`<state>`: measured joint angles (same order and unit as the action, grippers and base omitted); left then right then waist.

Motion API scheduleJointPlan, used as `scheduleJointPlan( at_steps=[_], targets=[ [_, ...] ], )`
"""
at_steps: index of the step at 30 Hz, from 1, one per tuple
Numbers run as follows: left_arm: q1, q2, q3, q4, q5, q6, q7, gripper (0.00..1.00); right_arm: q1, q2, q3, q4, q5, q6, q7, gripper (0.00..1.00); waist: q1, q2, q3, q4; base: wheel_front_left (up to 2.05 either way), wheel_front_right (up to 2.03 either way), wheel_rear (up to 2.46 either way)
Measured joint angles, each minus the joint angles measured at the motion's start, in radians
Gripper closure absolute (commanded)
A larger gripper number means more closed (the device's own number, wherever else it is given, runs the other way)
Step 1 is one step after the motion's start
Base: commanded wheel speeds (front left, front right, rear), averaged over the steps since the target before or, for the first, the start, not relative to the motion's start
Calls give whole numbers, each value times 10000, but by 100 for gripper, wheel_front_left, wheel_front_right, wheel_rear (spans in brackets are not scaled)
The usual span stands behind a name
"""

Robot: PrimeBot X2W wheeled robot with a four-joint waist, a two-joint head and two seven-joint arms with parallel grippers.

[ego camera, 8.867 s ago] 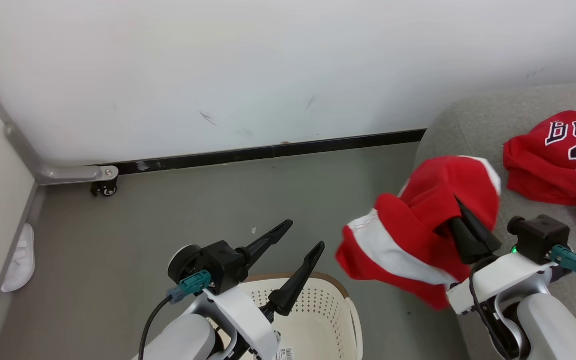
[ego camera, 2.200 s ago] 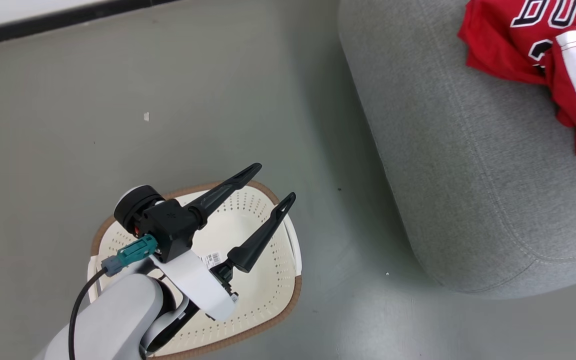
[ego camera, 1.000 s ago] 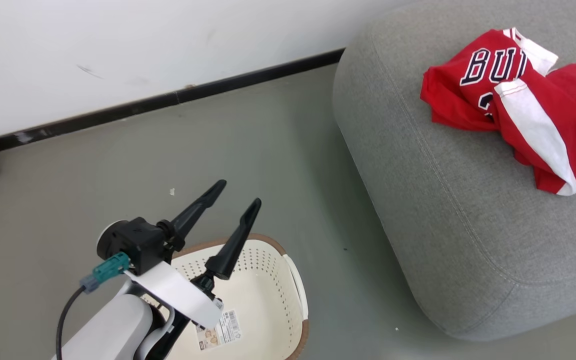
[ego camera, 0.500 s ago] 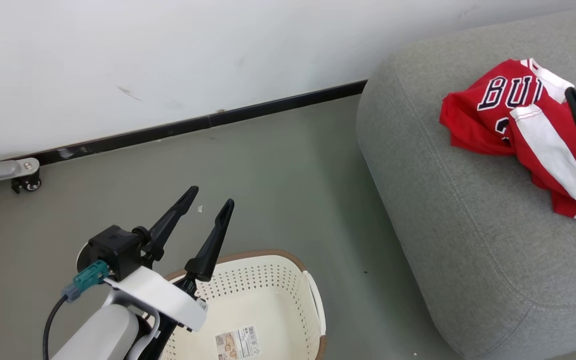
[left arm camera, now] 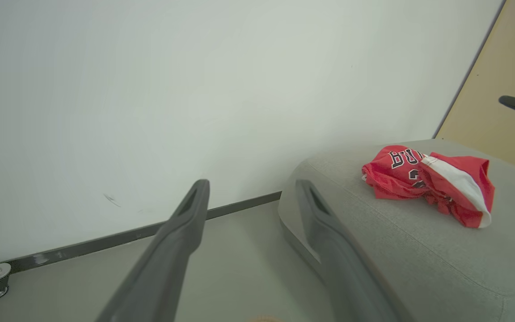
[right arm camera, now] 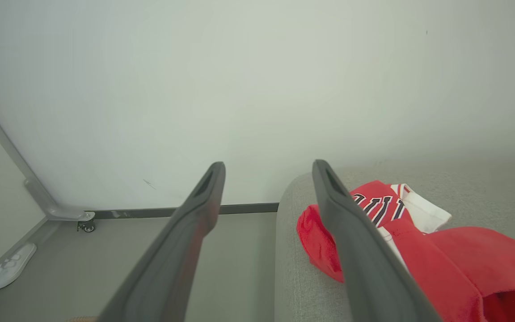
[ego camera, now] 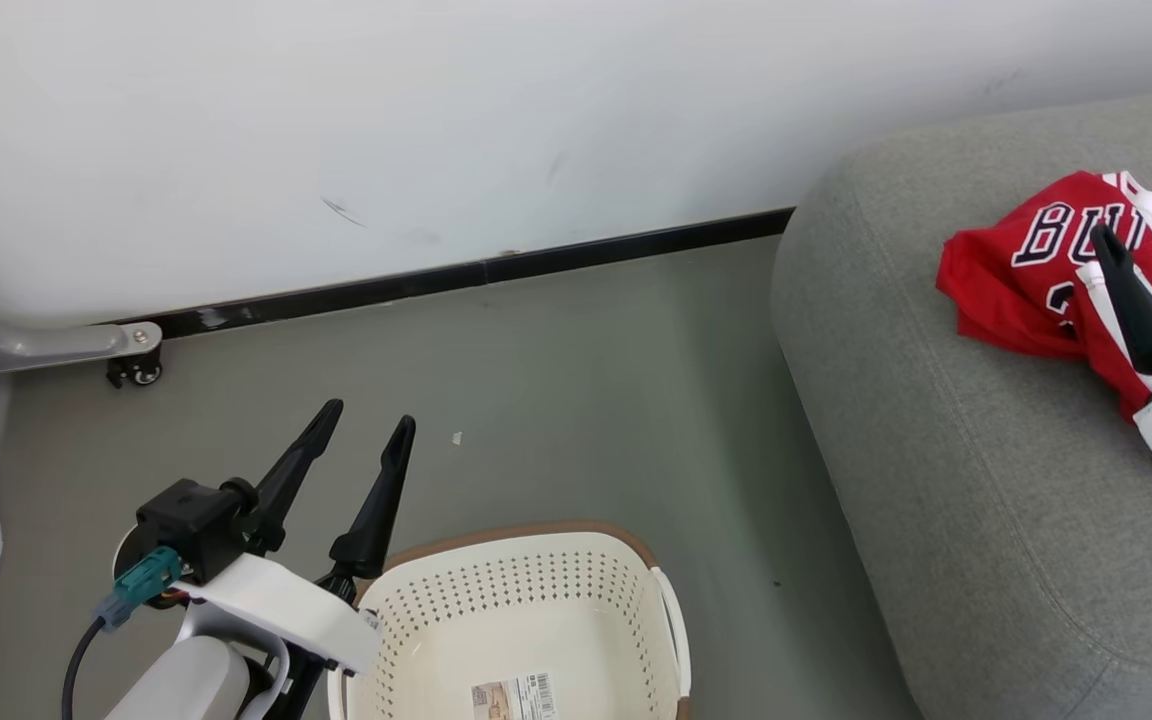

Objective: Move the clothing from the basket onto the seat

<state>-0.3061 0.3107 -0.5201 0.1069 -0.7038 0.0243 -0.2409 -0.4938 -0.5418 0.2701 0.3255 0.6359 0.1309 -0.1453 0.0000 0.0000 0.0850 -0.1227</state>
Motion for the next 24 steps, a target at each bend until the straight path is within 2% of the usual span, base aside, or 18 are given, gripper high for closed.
scheduleJointPlan(
  at_steps=[12,21,24],
  targets=[
    [570,-42,362,295,-17,309,-73,0,1011,50,136,-228,-174,0,-715,0,0,0,-440,638,0,0,0],
    [957,-215,610,460,-61,443,-82,0,1826,487,-125,-454,-428,0,-982,0,0,0,-702,1096,0,0,0],
    [1219,-274,711,539,-75,608,-84,0,2138,744,-326,-623,-652,0,-1018,0,0,0,-795,1277,0,0,0]
  ],
)
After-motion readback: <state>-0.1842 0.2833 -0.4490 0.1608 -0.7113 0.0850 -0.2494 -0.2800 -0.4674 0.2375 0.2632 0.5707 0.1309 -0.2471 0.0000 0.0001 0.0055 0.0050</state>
